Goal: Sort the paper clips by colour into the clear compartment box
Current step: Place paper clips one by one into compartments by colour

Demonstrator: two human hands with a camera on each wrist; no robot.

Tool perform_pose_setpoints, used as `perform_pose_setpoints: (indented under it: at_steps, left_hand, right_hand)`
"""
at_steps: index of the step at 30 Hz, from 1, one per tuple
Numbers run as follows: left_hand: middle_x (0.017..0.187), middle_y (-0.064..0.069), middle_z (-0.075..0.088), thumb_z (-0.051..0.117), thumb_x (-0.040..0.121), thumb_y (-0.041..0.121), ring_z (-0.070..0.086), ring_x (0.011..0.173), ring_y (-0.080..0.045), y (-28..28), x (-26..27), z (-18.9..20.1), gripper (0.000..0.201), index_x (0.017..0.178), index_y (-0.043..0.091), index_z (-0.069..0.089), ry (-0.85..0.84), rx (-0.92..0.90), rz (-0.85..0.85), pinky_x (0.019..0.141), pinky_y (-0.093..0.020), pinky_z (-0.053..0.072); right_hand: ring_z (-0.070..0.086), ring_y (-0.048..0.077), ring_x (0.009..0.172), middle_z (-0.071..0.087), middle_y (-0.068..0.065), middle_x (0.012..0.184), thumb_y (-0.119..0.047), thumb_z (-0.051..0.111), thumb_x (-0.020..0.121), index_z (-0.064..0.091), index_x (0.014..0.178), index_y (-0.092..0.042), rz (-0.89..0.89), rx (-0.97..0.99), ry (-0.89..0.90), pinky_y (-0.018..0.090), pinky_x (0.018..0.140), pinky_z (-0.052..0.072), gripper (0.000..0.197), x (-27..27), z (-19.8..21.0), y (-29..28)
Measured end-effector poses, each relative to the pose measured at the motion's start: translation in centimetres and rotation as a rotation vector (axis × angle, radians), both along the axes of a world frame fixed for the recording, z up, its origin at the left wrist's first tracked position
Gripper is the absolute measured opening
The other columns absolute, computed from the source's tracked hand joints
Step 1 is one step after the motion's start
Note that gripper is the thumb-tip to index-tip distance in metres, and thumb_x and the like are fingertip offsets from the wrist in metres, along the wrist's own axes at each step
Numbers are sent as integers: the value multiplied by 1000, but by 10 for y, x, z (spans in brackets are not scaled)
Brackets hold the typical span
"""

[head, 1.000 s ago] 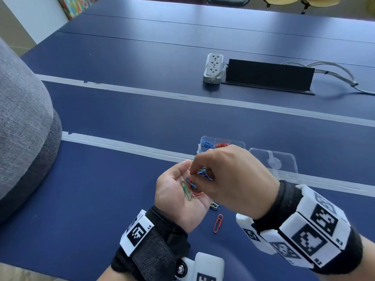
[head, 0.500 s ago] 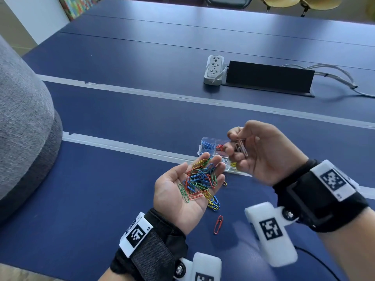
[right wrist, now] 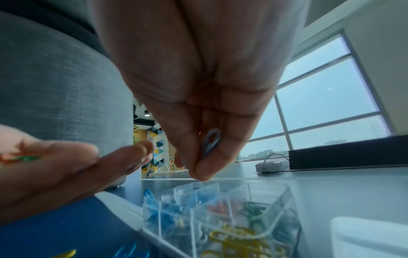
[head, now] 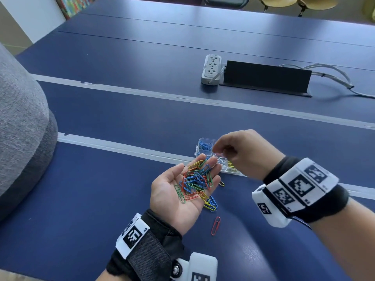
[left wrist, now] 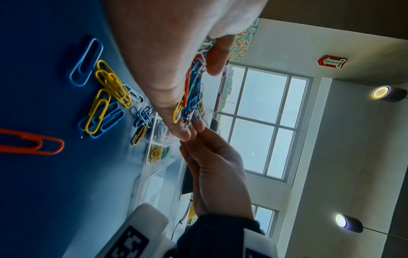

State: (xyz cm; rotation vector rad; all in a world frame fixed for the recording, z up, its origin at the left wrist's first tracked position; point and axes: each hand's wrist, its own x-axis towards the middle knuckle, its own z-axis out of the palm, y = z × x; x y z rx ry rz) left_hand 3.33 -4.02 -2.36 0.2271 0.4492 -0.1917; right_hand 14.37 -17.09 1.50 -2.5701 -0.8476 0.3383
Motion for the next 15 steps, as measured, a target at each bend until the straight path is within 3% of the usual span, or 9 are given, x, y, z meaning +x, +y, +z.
perform_pose_setpoints:
  at_steps: [3,8,12,15]
  left_hand:
    - [121,-28,62,35,90,21,61,109,-43,2,0,0,48,122,-7,56,-1,-15,10,88,-54,47]
    - [120,-27,63,38,86,21,59,112,-42,4,0,0,48,121,-7,57,12,-3,15,89,-52,48]
    - [120,-27,63,39,84,21,59,112,-42,2,2,0,49,120,-7,58,14,14,7,89,-51,48]
    - [121,-28,62,38,86,20,63,105,-41,0,2,0,49,120,-9,57,6,0,19,90,-54,47]
  right_hand:
    - [64,22,91,72,3,97,-4,53,83,70,101,-17,40,-12,-49,27,81,47,28,-4,-8,5]
    - [65,21,84,72,1,85,-3,56,82,71,96,-19,-7,73,-80,31,79,50,26,-3,-6,1]
    - [64,12,75,71,-4,82,-4,60,80,72,89,-22,-34,185,-59,21,74,48,24,-8,6,-7]
    - [60,9,65,67,-6,76,-9,66,80,72,87,-23,72,258,-17,17,64,46,17,-20,15,-9]
